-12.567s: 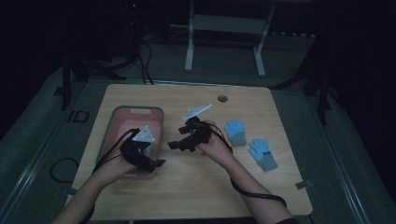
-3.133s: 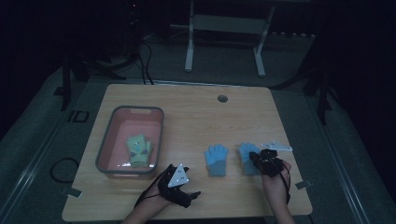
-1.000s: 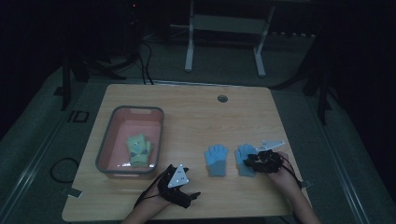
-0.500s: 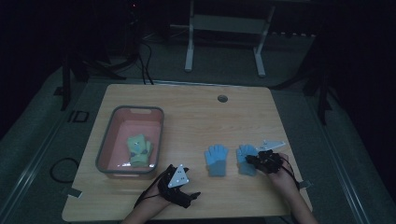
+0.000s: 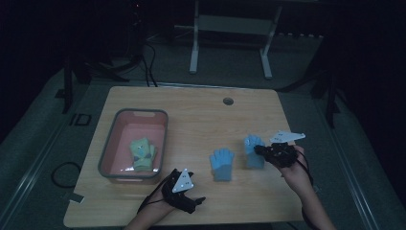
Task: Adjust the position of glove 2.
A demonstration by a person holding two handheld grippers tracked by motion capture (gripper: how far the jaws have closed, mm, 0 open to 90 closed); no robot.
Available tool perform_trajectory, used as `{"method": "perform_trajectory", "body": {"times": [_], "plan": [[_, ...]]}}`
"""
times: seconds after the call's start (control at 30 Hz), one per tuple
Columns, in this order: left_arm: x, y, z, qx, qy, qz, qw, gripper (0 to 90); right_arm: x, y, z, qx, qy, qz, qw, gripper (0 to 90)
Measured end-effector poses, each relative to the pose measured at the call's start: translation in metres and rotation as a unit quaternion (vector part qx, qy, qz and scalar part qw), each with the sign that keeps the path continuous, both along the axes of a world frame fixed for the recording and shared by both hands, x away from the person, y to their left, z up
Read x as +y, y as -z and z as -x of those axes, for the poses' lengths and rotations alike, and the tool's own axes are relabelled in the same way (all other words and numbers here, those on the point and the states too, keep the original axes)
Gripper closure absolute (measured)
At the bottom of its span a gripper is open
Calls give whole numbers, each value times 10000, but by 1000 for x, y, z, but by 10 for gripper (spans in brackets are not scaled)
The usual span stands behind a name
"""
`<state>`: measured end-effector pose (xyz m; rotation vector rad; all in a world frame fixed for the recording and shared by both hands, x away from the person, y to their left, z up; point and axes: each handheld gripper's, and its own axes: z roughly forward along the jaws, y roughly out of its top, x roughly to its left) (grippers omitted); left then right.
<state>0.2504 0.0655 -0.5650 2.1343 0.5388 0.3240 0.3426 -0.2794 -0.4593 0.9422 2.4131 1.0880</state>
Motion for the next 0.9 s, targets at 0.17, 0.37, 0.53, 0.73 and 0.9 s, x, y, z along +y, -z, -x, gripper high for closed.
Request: {"method": "perform_trajectory", "body": {"times": [0.17, 0.37, 0.53, 0.73, 0.9], "plan": [[0, 0, 0, -5, 8, 2, 10000, 75, 15, -23, 2, -183, -234, -134, 9995, 859], [0, 0, 0, -13, 19, 6, 10000, 75, 36, -33, 4, -211, -534, -191, 9982, 859], [0, 0, 0, -16, 24, 14, 10000, 75, 58, -29, 4, -79, -825, -246, 9963, 859], [0, -1, 1, -26, 38, 29, 10000, 75, 79, -13, 6, 41, -998, -151, 9949, 858], [0, -1, 1, -25, 41, 38, 10000, 75, 90, 7, 7, 257, -1054, -70, 9941, 856]]}}
